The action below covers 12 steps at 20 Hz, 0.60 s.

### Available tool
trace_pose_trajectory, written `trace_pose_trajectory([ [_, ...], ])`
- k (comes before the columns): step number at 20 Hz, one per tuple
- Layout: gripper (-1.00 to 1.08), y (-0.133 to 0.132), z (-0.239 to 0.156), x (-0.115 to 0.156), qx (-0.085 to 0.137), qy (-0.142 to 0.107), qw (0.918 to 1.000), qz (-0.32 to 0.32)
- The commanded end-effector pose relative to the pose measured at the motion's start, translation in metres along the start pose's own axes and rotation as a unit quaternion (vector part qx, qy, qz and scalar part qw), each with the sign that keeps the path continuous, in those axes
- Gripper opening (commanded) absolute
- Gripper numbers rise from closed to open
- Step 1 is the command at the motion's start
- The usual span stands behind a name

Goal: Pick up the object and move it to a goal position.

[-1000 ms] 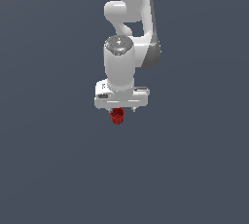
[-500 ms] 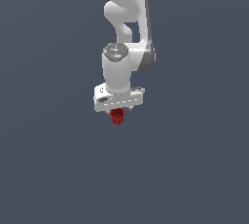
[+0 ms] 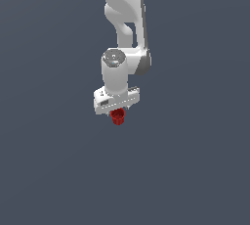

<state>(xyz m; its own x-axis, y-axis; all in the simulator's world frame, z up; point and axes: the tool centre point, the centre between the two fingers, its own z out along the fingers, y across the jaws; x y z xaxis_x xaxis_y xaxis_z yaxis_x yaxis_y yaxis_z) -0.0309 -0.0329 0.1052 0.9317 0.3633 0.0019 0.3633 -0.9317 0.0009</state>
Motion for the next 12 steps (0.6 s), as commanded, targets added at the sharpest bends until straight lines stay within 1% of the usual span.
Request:
trace_pose_trajectory([
  [1,1.00,0.0000,0.0041,-0.0034,0.000,0.000,0.9999,-0.013],
  [6,1.00,0.0000,0.0077,-0.0066,0.000,-0.001,0.9997,-0.025],
  [12,1.00,0.0002,0.0129,-0.0066,0.000,-0.001,0.9997,-0.023],
])
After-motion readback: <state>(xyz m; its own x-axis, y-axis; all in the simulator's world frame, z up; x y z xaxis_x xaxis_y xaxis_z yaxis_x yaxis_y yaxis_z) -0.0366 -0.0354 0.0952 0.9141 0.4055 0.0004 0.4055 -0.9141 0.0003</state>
